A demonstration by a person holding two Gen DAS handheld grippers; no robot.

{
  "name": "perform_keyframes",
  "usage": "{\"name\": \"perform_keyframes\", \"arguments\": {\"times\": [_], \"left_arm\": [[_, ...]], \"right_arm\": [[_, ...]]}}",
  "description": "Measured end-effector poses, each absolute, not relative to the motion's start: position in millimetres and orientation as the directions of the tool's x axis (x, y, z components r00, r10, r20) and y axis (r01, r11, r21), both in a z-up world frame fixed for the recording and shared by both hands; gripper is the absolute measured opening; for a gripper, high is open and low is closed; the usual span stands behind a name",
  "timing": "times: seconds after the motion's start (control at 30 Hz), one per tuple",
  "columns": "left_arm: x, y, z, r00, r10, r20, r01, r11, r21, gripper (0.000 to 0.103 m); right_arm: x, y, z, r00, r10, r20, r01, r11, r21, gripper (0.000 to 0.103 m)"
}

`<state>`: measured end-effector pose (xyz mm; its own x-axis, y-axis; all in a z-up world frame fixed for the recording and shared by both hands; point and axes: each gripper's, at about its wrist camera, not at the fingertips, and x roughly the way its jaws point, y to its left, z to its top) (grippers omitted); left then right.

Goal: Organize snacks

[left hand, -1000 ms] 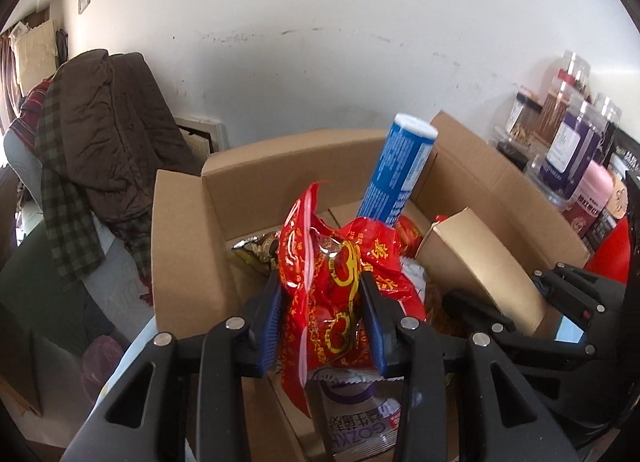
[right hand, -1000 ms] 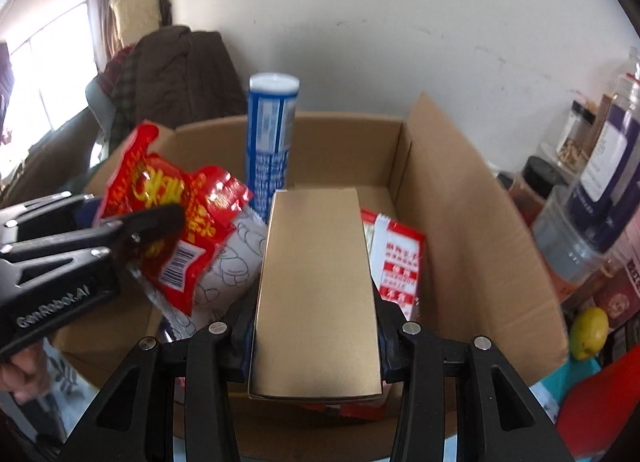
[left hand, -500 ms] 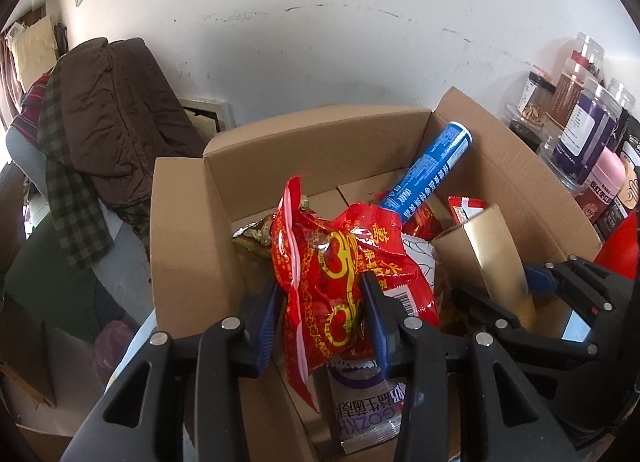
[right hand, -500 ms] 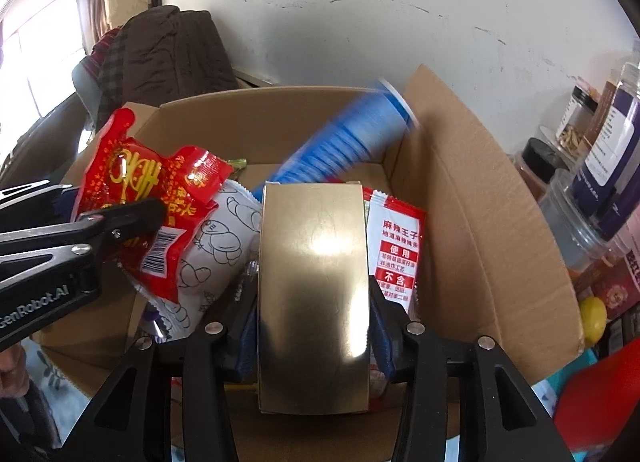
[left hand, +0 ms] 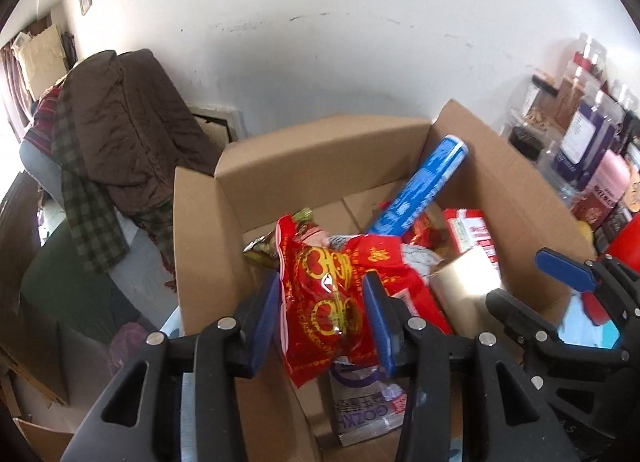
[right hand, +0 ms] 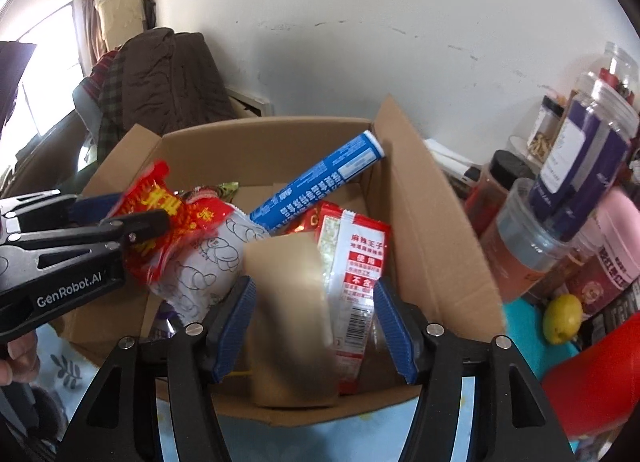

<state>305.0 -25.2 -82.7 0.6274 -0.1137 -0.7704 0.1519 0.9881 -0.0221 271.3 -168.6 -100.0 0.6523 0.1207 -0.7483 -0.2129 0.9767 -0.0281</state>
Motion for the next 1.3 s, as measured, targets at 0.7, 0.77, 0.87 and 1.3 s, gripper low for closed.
{"name": "perform_keyframes", "arguments": {"times": [0.7,0.77,0.87,1.3], "left_arm": [[272,-30,7,0.734,-0.150,-0.662,0.192,0.981,-0.010,0.043],[263,-31,19,0.751,-0.157,-0.641,0.195,0.981,-0.011,0.043],[246,-28,38,0.779,-0.157,-0.607,0.189,0.982,-0.011,0.043],[149,-21,85,0.880,-0.129,-0.457,0.159,0.987,0.027,0.081]], "right_arm": [[235,-176,-10,0.777,0.103,-0.620,-0.175,0.983,-0.056,0.064],[227,-177,2,0.794,0.102,-0.599,-0.171,0.984,-0.059,0.064],[210,-177,21,0.821,0.099,-0.562,-0.165,0.984,-0.067,0.064],[122,-177,67,0.901,0.115,-0.418,-0.163,0.983,-0.081,0.084]]}}
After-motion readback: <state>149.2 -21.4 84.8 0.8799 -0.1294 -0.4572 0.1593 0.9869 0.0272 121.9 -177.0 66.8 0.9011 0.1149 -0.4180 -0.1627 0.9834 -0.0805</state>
